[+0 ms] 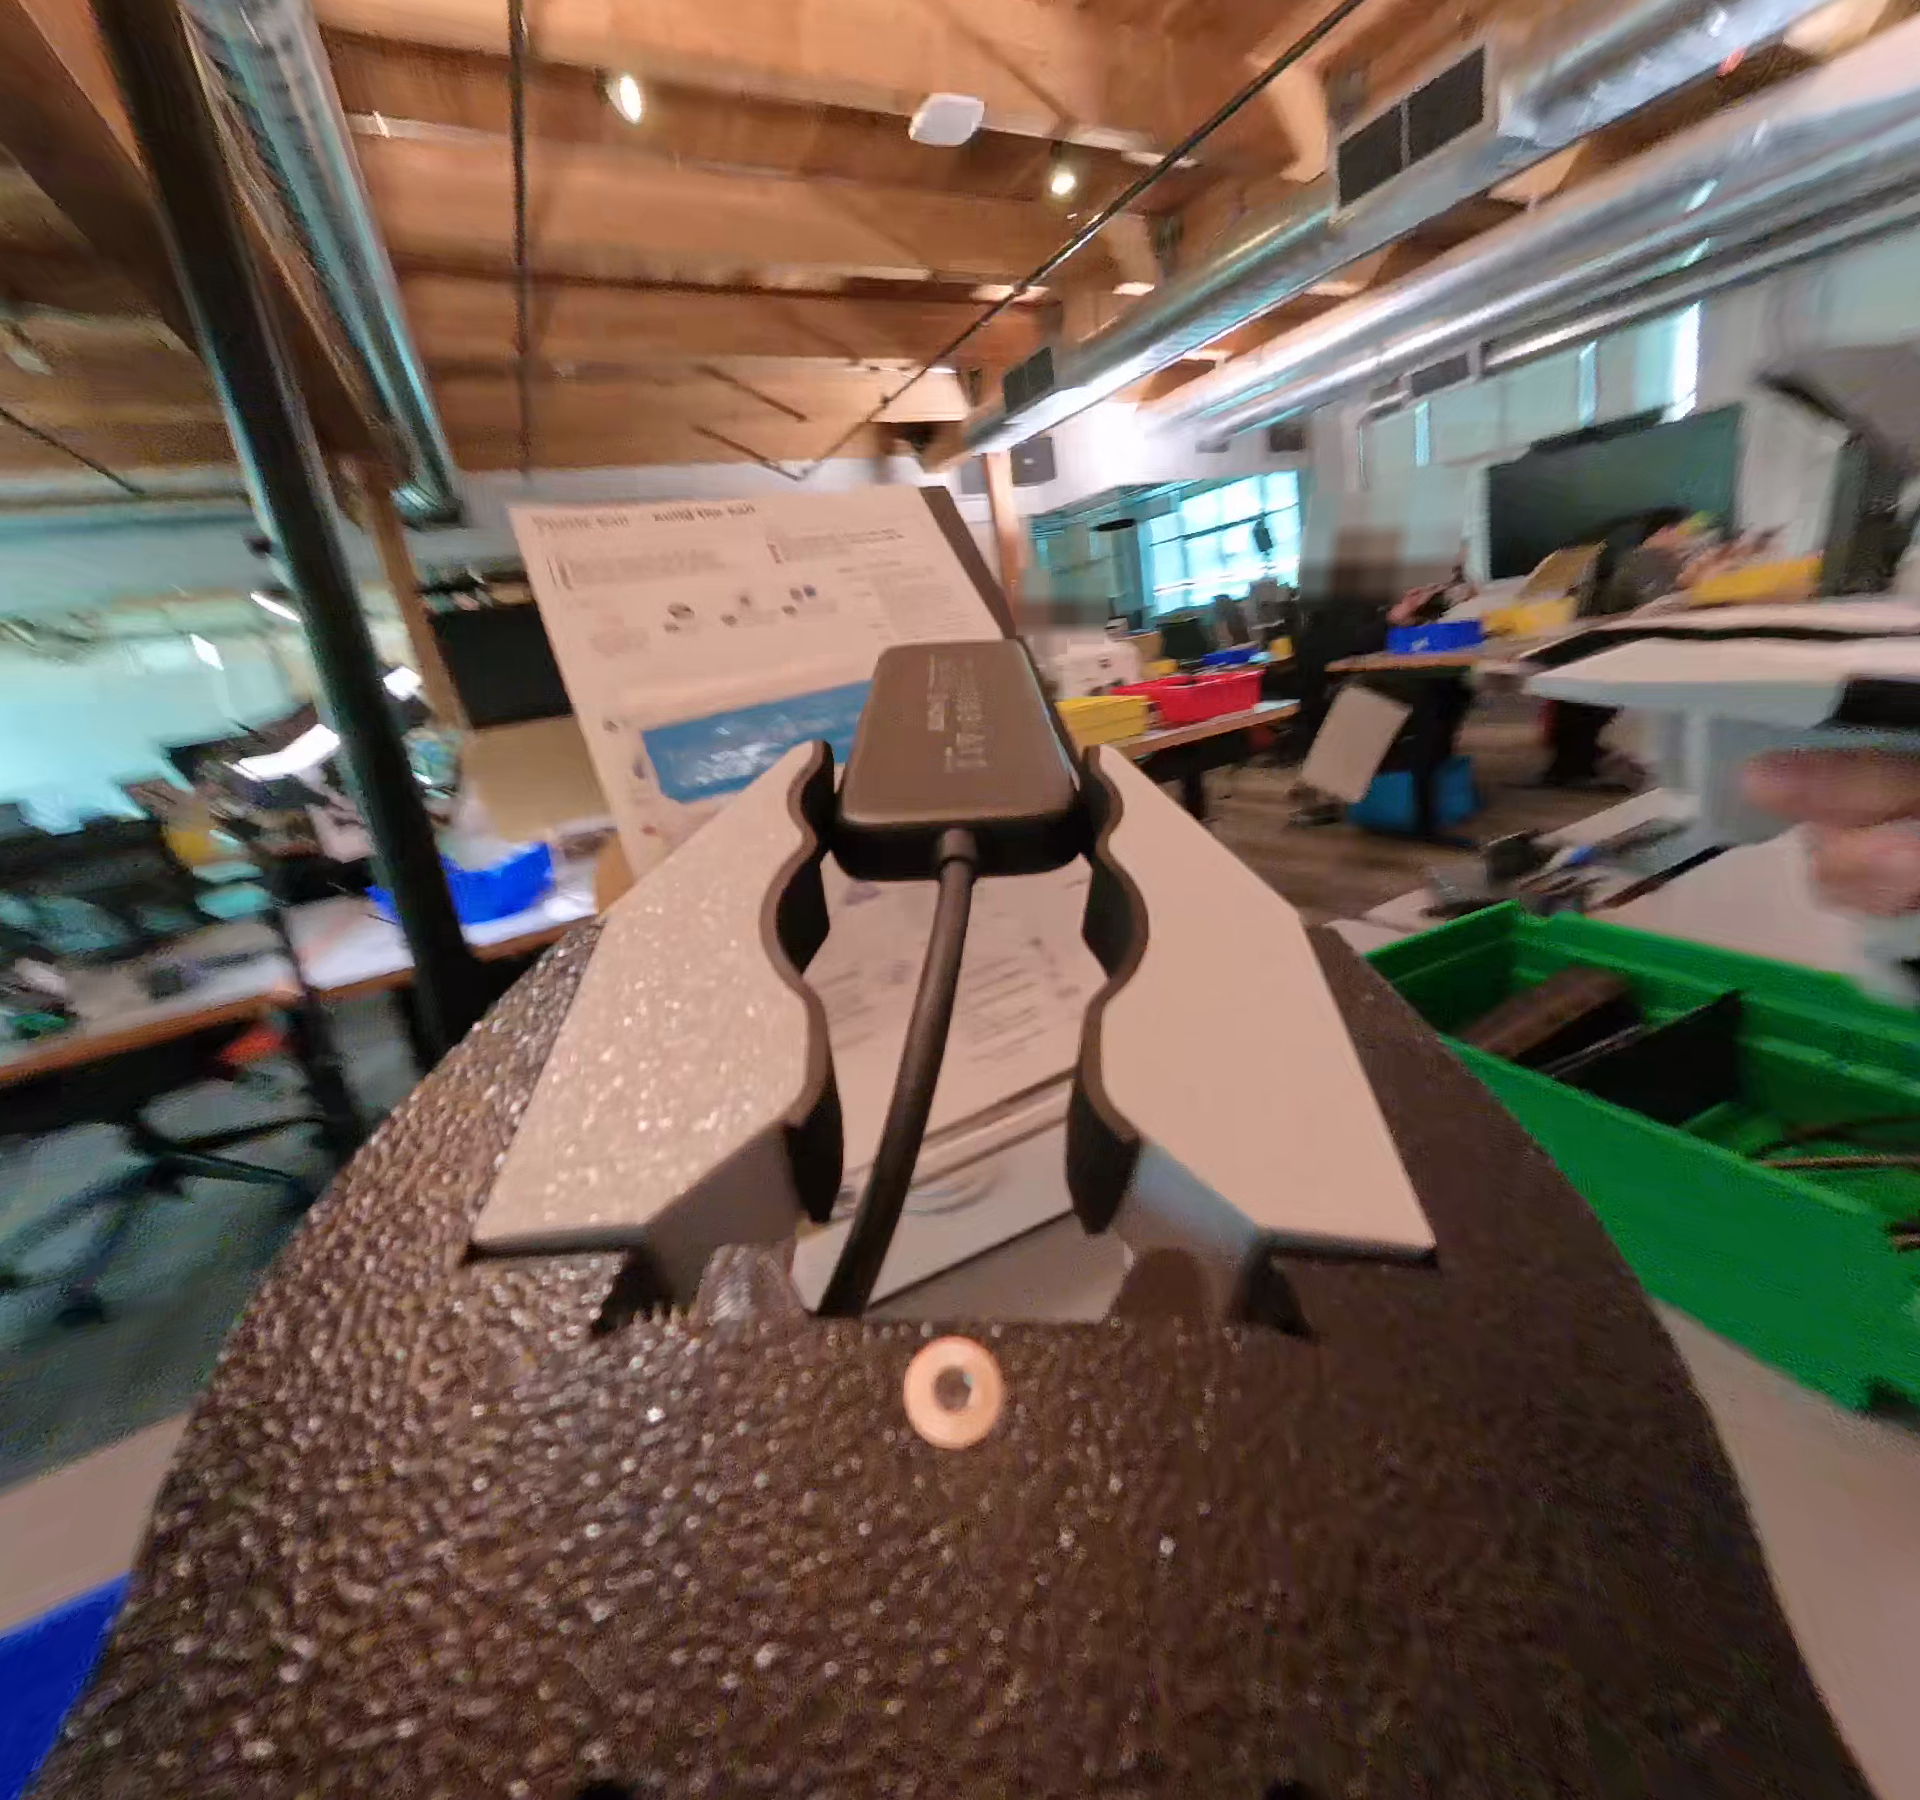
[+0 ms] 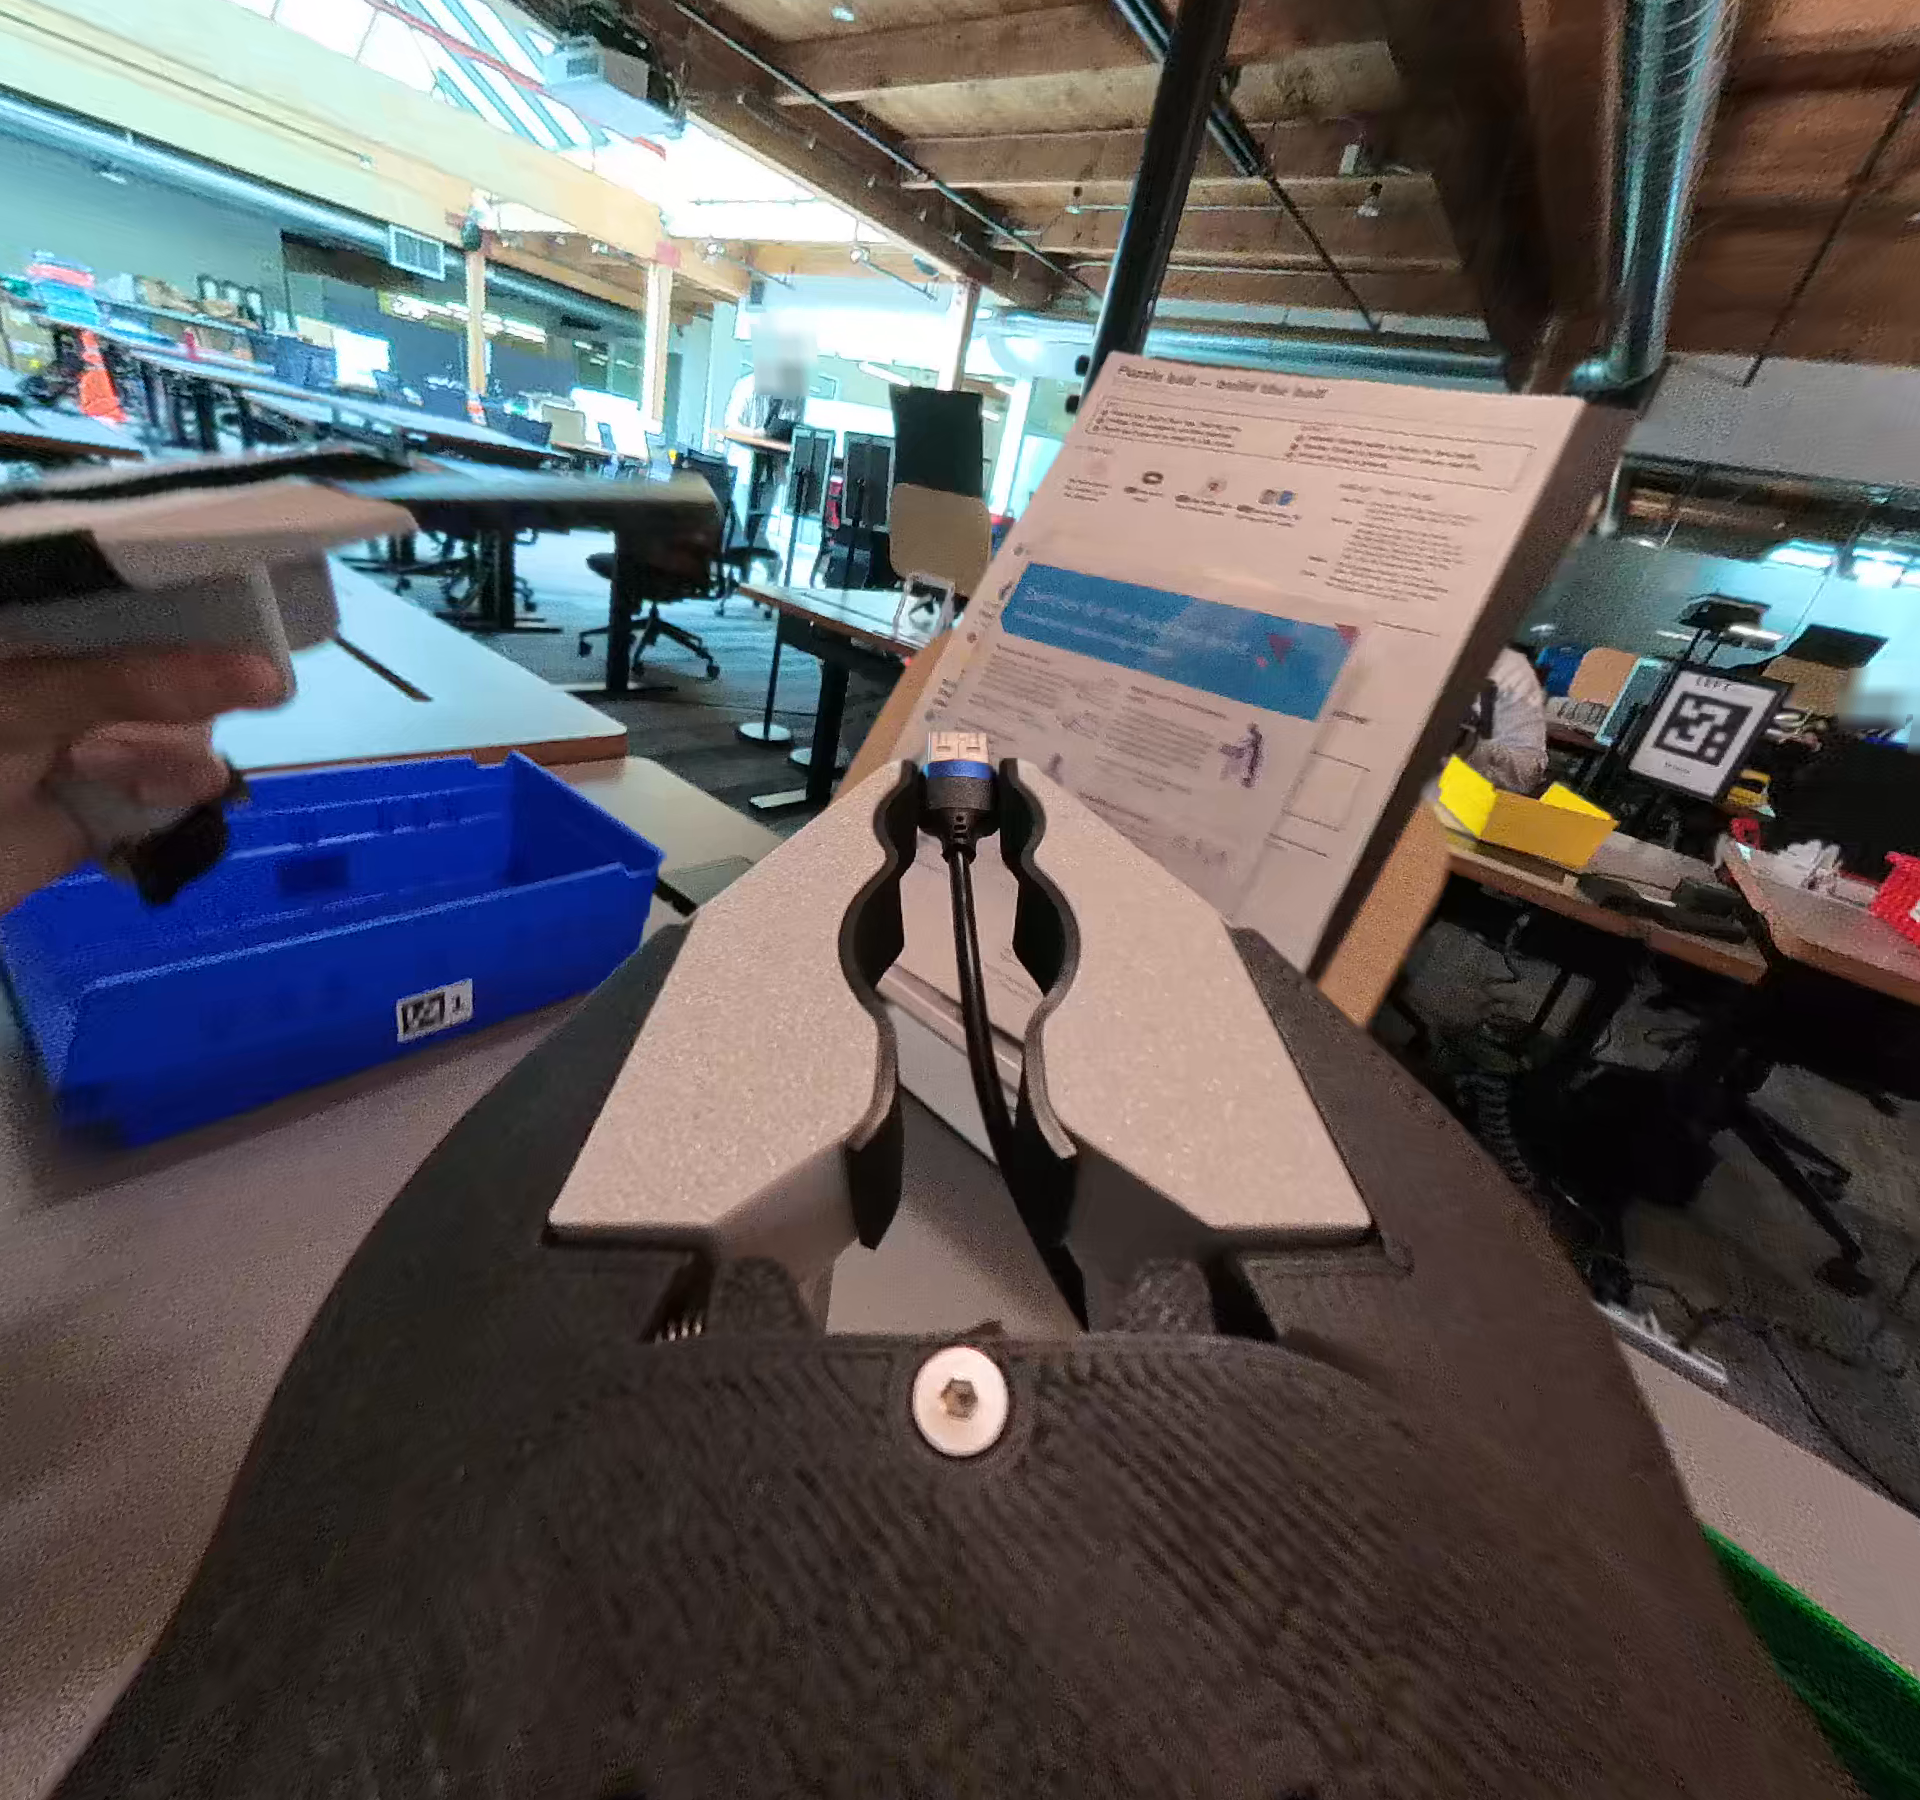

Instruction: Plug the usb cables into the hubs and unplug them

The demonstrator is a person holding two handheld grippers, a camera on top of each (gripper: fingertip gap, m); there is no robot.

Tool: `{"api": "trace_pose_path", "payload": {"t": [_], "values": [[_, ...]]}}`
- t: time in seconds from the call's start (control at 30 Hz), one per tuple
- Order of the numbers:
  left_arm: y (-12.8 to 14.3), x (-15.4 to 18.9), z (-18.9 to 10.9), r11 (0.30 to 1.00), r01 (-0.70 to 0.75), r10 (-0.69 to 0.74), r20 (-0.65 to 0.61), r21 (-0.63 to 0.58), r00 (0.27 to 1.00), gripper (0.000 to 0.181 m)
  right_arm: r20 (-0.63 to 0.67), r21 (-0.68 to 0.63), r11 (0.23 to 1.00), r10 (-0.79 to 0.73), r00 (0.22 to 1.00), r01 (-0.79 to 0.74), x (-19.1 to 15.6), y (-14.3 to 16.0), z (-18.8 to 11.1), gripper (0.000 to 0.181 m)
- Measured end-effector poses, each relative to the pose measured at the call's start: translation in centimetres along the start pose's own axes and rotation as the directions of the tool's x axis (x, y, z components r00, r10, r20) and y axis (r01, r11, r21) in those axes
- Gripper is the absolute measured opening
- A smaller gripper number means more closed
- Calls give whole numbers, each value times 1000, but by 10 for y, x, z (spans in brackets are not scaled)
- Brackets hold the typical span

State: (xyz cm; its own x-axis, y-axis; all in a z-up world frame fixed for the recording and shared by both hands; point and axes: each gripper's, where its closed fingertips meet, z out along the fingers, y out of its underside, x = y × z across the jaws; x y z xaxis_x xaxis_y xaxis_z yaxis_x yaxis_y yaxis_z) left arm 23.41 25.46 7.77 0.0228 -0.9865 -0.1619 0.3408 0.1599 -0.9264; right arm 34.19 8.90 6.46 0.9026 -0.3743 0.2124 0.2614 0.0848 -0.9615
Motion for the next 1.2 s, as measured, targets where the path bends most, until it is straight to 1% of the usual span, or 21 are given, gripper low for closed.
{"api": "trace_pose_path", "payload": {"t": [0.03,0.07,0.17,0.2,0.3,0.37,0.47,0.57,0.6,0.63,0.67,0.7,0.73,0.8,0.83,0.87,0.9,0.97,1.07,1.1,1.2], "values": [[-2,2,0,998,-60,60,20,-7,998,46,3,-25,1000,4,1000,-4,10,3,-13,14],[-2,5,2,997,-79,79,25,-14,997,46,-19,-53,999,-1,1000,0,23,7,-25,14],[2,23,13,1000,-6,6,-34,8,999,45,-128,-122,990,-88,988,73,63,23,-61,13],[2,26,17,1000,13,-13,-50,13,999,46,-133,-173,983,-82,988,58,71,34,-70,13],[5,36,25,998,62,-60,-83,19,995,46,-165,-350,934,12,986,-70,90,80,-91,14],[13,50,29,997,72,-74,-151,-21,986,45,-205,-472,863,90,975,-179,97,113,-101,14],[30,63,34,996,19,-36,-212,-84,977,45,-240,-646,718,129,962,-258,98,160,-114,14],[43,71,37,992,-1,-32,-254,-128,967,45,-203,-812,541,91,975,-220,88,204,-125,16],[47,75,38,990,8,-46,-271,-139,961,45,-191,-838,507,79,978,-204,85,211,-126,31],[49,78,39,989,23,-65,-288,-148,955,45,-191,-847,498,42,981,-187,87,211,-125,46],[51,81,39,987,40,-87,-308,-154,947,45,-205,-836,521,-2,979,-174,93,205,-121,53],[52,87,39,985,54,-108,-344,-162,933,45,-199,-799,582,-16,980,-153,94,192,-111,59],[53,94,37,984,66,-128,-390,-168,912,45,-146,-731,674,-1,989,-108,86,173,-95,64],[53,107,33,982,92,-163,-489,-167,857,45,71,-504,864,62,996,-17,46,125,-63,69],[52,114,29,980,112,-186,-547,-166,816,45,212,-374,927,91,973,-5,19,100,-54,71],[50,121,24,976,138,-213,-606,-168,767,45,350,-250,968,99,932,-9,-6,78,-50,72],[47,126,18,971,171,-239,-659,-168,713,45,458,-147,988,102,883,-37,-26,60,-48,71],[41,136,5,957,235,-281,-753,-171,595,46,592,-38,990,133,795,-137,-52,35,-44,71],[37,145,-12,946,265,-295,-837,-187,461,45,697,-20,975,173,695,-222,-77,24,-36,69],[38,147,-15,947,256,-292,-849,-192,441,45,722,-23,975,169,671,-222,-85,25,-35,68],[42,149,-16,951,239,-285,-851,-194,441,45,767,-44,985,139,626,-165,-106,33,-32,65]]}}
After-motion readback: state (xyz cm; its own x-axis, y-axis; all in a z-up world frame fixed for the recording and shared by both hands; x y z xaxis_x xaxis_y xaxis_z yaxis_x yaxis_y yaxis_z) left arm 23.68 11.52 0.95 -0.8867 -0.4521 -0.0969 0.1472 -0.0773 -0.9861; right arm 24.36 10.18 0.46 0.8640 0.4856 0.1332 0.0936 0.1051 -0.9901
